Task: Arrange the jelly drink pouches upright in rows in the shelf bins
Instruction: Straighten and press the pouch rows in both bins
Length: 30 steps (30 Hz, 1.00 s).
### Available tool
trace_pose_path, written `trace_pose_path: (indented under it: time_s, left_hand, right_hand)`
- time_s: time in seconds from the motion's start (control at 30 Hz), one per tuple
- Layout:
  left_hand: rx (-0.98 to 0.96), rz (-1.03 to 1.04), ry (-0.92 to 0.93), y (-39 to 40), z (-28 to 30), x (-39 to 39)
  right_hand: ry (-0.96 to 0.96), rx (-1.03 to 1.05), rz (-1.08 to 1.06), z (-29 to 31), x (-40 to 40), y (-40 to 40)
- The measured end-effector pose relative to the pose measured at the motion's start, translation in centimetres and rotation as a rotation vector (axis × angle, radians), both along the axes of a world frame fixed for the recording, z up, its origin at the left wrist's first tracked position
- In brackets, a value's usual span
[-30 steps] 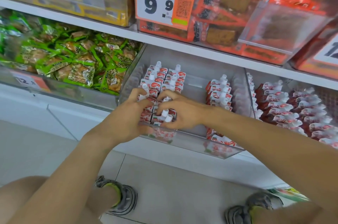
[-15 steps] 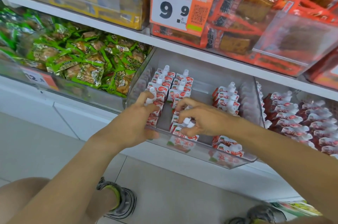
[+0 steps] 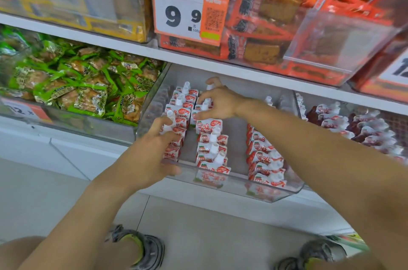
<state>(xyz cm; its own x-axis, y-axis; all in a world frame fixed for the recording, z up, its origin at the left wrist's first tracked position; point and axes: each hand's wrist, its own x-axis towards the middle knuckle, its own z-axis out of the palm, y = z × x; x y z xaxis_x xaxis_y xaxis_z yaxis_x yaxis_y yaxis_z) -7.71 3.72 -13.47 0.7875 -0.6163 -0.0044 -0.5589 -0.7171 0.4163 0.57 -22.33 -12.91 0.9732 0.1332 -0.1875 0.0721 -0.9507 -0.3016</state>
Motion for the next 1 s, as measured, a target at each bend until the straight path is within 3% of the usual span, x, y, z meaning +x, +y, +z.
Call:
trace_pose_path:
  time_s: [0.37, 0.57, 0.73, 0.83, 0.9, 0.97, 1.0]
  left_hand:
    - [-0.007, 0.01, 0.003, 0.0, 0.2, -0.1]
    - [-0.014, 0.01, -0.001, 0.1, 0.1, -0.2]
    - [-0.028, -0.016, -0.009, 0.1, -0.1, 0.0]
    - [-0.033, -0.02, 0.053, 0.6, 0.6, -0.2]
    - [-0.201, 0.01, -0.028, 0.2, 1.9, -0.7]
    - [-0.491, 0.062, -0.119, -1.9, 3.1, -1.1]
    - [-0.583, 0.109, -0.041, -3.5, 3.3, -1.0]
  right_hand:
    - [-0.079, 0.026, 0.155, 0.3, -0.2, -2.1]
    - [-0.061, -0.074, 0.187, 2.2, -0.5, -2.9]
    - [0.007, -0.113, 0.108, 2.3, -1.2, -3.0]
    - [0.004, -0.01, 0.0, 2.8, -2.8, -2.7]
    - [-0.065, 0.117, -0.173, 3.5, -5.2, -2.4]
    - [-0.071, 0.265, -0.357, 2.9, -7.7, -1.8]
    - [-0.031, 0.352, -0.419, 2.4, -8.9, -1.2]
